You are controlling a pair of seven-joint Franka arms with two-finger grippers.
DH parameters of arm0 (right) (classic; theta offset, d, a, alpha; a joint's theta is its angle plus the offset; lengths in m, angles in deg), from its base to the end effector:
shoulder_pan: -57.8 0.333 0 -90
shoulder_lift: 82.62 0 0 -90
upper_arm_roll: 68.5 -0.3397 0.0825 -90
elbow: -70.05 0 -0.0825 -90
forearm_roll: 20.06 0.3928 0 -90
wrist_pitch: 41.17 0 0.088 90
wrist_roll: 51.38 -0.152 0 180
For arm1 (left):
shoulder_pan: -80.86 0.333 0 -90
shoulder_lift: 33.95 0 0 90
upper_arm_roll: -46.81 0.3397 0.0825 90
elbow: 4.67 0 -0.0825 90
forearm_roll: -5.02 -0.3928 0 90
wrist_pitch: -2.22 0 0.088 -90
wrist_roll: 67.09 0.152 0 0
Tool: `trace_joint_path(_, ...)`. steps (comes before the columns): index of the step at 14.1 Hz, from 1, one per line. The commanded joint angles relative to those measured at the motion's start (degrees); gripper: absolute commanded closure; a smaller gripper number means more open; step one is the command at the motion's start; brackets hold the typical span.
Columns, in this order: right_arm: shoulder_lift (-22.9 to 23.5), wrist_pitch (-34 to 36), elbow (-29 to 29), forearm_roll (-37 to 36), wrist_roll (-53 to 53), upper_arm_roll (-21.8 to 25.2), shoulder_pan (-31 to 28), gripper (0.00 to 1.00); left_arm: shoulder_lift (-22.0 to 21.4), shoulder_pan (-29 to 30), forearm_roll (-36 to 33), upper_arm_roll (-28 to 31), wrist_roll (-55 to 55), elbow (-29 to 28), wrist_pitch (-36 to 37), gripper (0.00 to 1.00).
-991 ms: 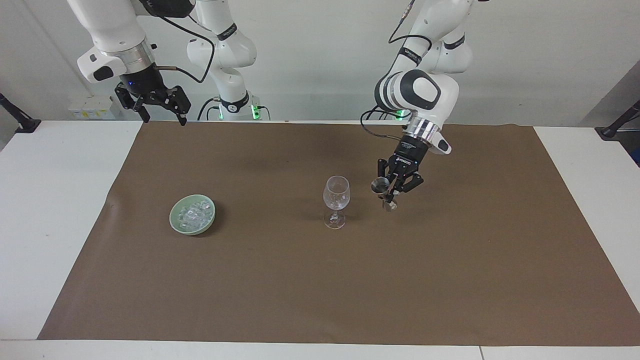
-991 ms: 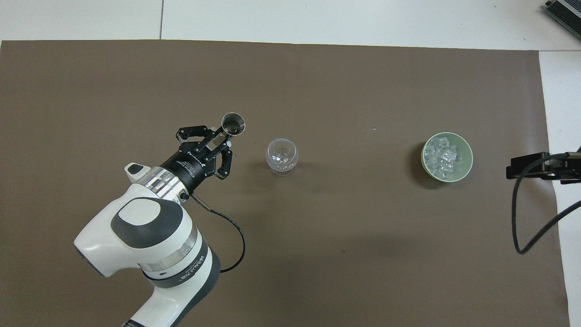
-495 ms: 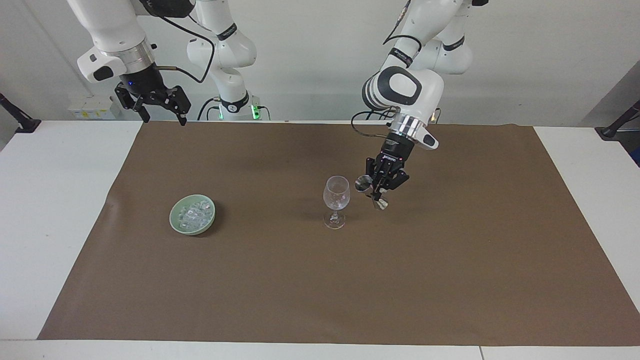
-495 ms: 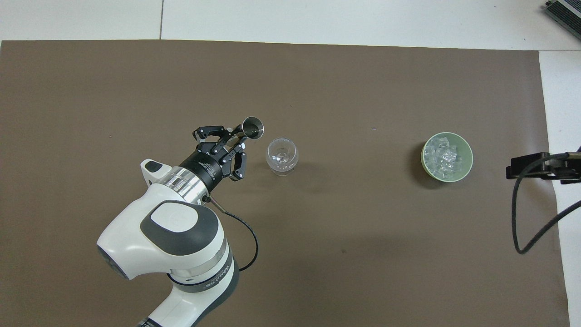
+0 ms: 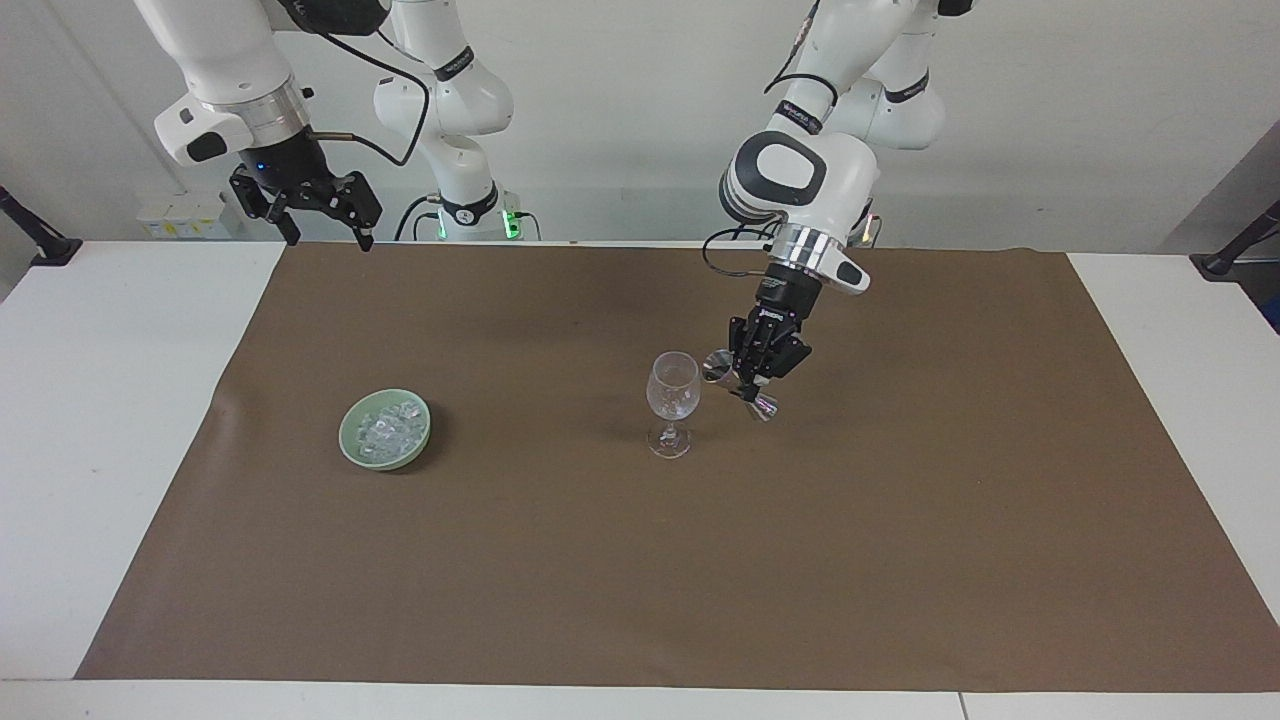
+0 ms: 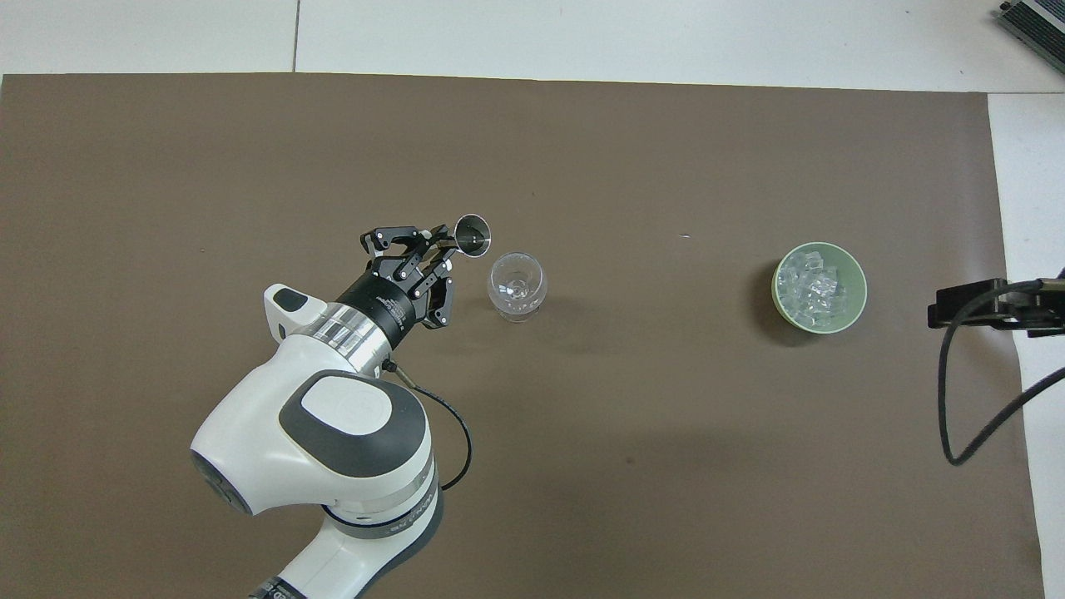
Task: Pour wine and add ice with both arms
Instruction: 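Position the jigger over the clear glass with the left gripper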
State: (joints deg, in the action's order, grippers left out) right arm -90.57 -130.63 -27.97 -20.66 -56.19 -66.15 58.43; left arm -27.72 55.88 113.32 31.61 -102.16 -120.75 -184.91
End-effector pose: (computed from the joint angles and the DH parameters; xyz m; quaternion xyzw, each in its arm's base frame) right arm 0.5137 -0.0184 0.6099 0.9984 -0.0568 -0.0053 0.0025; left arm 0.5217 -0.3042 0.4179 0.5207 0.7145 0.0250 0.4666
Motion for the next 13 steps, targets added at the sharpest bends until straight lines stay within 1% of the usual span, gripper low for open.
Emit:
trace_joint_path(1,-1.28,0.60,-1.12,0.95,1.64,0.02,-0.28,0.00,0.98,-2.09,-0.81,0.52,2.36,1.47,-2.62,1.00)
trace_joint_path(10,-1.28,0.60,-1.12,0.95,1.64,0.02,-0.28,0.00,1.33,-2.26,-0.81,0.43,9.13,1.64,-2.63,1.00)
trace_joint_path(13,-1.28,0.60,-1.12,0.95,1.64,0.02,-0.28,0.00,1.42,-3.23,-0.90,0.52,10.36,1.91,-2.97,1.00)
